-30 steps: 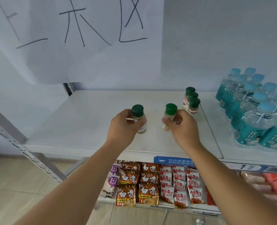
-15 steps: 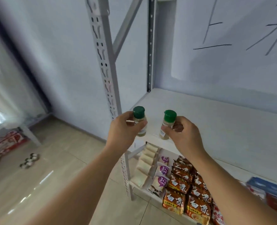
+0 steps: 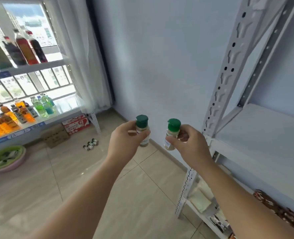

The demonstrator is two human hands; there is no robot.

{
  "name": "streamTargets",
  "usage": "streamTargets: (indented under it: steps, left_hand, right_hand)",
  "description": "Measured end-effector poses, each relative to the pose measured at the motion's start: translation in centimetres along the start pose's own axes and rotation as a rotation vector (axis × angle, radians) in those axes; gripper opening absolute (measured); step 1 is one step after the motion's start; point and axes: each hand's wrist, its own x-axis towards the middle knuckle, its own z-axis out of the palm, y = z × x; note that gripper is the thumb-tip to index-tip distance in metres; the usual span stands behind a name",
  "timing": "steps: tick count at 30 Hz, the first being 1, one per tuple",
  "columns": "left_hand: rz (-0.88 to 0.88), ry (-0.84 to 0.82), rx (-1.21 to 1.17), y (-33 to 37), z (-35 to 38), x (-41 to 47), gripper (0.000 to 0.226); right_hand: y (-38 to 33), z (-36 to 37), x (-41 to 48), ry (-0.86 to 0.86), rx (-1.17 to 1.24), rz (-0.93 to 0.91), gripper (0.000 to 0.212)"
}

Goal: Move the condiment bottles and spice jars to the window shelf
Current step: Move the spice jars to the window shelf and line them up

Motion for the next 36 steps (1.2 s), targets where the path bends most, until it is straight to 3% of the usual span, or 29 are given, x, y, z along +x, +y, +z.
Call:
streamTargets:
  steps: [11, 25, 36]
  left_hand:
    - [-0.128, 0.221, 0.016, -6.9, -8.1, 5.1, 0.024]
    - [-0.196, 0.446, 0.124, -10.3, -15.8, 21.3, 0.029]
    - [-0.213, 0.518, 0.117, -12.7, -19.6, 30.0, 0.031]
  right_hand:
    - [-2.4, 12.4, 8.2, -0.234, 0.082, -0.058, 0.02]
    - [-4.9, 25.9, 25.8, -0.456, 0.169, -0.19, 0.022]
    - [-6.2, 32.8, 34.4, -0.549, 0.211, -0.219, 0.022]
